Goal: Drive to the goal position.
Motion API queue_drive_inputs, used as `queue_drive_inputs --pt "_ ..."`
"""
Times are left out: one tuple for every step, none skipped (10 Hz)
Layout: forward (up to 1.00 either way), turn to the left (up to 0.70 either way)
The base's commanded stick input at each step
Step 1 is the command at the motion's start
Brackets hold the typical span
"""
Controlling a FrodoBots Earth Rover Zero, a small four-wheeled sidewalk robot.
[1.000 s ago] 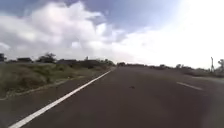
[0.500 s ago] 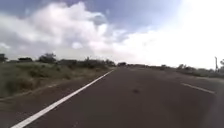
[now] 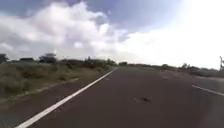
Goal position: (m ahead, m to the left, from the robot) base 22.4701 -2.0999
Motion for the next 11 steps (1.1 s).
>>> queue_drive_inputs --pt "1.00 -0.19" --pt "1.00 -0.40" --pt "1.00 -0.40" --pt "1.00 -0.40" --pt "1.00 -0.19" --pt "1.00 0.00" --pt "1.00 0.00" --pt "1.00 0.00" --pt "1.00 0.00" --pt "1.00 0.00" --pt "1.00 0.00"
